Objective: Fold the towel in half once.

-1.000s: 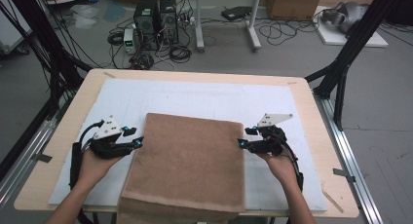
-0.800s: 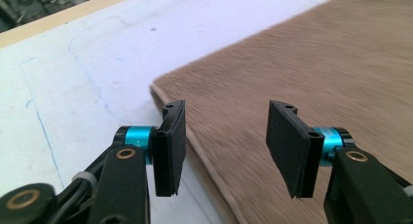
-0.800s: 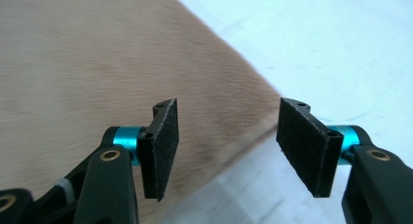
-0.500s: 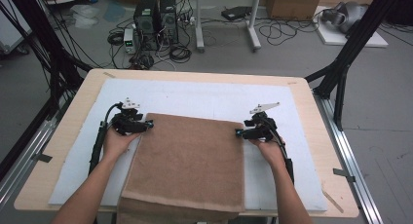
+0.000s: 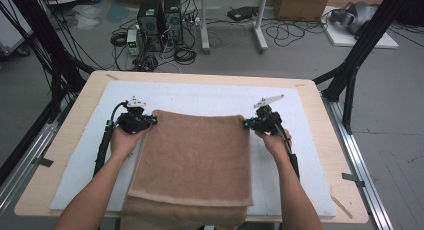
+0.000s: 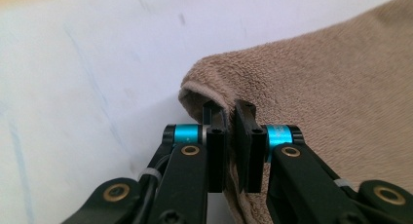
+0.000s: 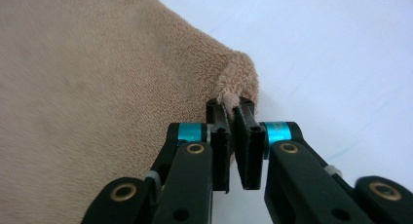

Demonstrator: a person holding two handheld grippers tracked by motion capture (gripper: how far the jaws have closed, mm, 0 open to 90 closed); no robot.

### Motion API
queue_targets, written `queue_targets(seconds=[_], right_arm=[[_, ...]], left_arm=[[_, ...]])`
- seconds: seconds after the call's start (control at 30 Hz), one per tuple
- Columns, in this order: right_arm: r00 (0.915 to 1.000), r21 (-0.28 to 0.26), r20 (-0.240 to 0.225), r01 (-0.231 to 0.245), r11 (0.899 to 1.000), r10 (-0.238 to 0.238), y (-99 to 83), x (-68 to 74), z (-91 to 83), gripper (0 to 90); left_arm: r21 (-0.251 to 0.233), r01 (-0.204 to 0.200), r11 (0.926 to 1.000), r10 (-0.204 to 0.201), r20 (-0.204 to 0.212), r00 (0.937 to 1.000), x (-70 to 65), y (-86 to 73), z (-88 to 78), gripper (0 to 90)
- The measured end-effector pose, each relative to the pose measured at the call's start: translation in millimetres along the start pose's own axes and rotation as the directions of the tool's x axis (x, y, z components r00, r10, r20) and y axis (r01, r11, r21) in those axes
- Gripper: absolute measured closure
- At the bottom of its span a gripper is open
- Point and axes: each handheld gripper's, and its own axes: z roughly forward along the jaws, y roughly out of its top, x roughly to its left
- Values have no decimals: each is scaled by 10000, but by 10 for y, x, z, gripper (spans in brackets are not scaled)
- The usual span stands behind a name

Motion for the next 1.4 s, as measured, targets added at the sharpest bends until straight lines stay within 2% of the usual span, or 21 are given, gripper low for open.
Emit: queue_targets(seconds=[0.13, 0.23, 0.3, 0.33, 0.37, 0.4, 0.43, 0.47, 0.57, 0.63, 0.67, 0.73, 0.77, 0.83, 0.9, 0.93, 1.07, 1.17, 1.27, 1.33, 1.4], right_arm=[[9970, -360, 626, 481, 9982, -458, 465, -76, -200, 863], [9942, -775, 915, 644, 9949, -573, 775, -146, -362, 863], [9926, -954, 1043, 717, 9929, -616, 899, -187, -434, 853], [9930, -1090, 1026, 689, 9916, -578, 947, -214, -452, 810], [9942, -1200, 976, 562, 9912, -445, 950, -232, -448, 679], [9951, -1215, 976, 280, 9922, -162, 931, -257, -427, 615], [9980, -1064, 604, -120, 9942, 185, 894, -284, -403, 574], [9985, -897, 437, -295, 9955, 335, 844, -289, -376, 540], [9987, -712, 144, -484, 9963, 495, 652, -237, -332, 472], [9988, -514, 49, -487, 9975, 491, 533, -181, -322, 426], [9985, -612, -57, -553, 9966, 551, 468, -146, -325, 421], [9991, -523, -68, -413, 9978, 410, 368, -71, -334, 387], [9990, -290, -102, -449, 9986, 446, 338, -29, -344, 362], [9994, -455, -239, -279, 9986, 268, 256, 73, -378, 364], [9995, -689, -319, -96, 9976, 74, 170, 178, -420, 364], [9993, -623, -373, -50, 9980, 27, 131, 229, -440, 364], [9985, -657, -299, 429, 9969, -450, -45, 417, -522, 320], [9979, -908, -497, 380, 9951, -426, -208, 520, -560, 285], [9979, -907, -354, 508, 9946, -542, -370, 590, -554, 271], [9987, -911, -387, 300, 9954, -336, -453, 609, -530, 274], [9982, -911, -431, 375, 9951, -415, -514, 635, -493, 329]], left_arm=[[-648, 93, 9979, -105, -178, 9998, 74, 343, -142, 841], [-1296, 51, 9916, -79, -213, 9997, 145, 614, -278, 840], [-1370, -22, 9906, -30, -377, 9993, 187, 737, -314, 815], [-1165, -25, 9932, -55, -678, 9977, 207, 768, -312, 733], [-1039, 53, 9946, -115, -588, 9982, 242, 767, -313, 653], [-929, 164, 9955, -208, -460, 9987, 270, 747, -312, 625], [-776, 227, 9967, -259, -405, 9988, 289, 716, -312, 592], [-716, 251, 9971, -274, -311, 9991, 297, 673, -315, 561], [-500, -54, 9987, 47, -148, 9999, 279, 516, -339, 554], [-314, -117, 9994, 117, 5, 9999, 252, 421, -350, 540], [-297, -177, 9994, 179, 59, 9998, 229, 374, -359, 534], [-275, -330, 9991, 336, 218, 9992, 170, 294, -389, 522], [-239, -423, 9988, 430, 311, 9986, 132, 259, -407, 515], [-253, -713, 9971, 724, 470, 9963, 39, 184, -446, 506], [-56, -997, 9950, 998, 669, 9928, -58, 128, -476, 487], [-169, -1170, 9930, 1179, 707, 9905, -108, 88, -505, 484], [-328, -1317, 9907, 1343, 950, 9864, -260, -93, -605, 465], [-257, -1497, 9884, 1516, 1101, 9823, -351, -231, -671, 444], [-219, -1775, 9839, 1789, 1207, 9764, -421, -334, -722, 417], [-202, -1883, 9819, 1894, 1188, 9747, -463, -420, -739, 402], [-46, -1804, 9836, 1796, 1271, 9755, -485, -499, -724, 368]])
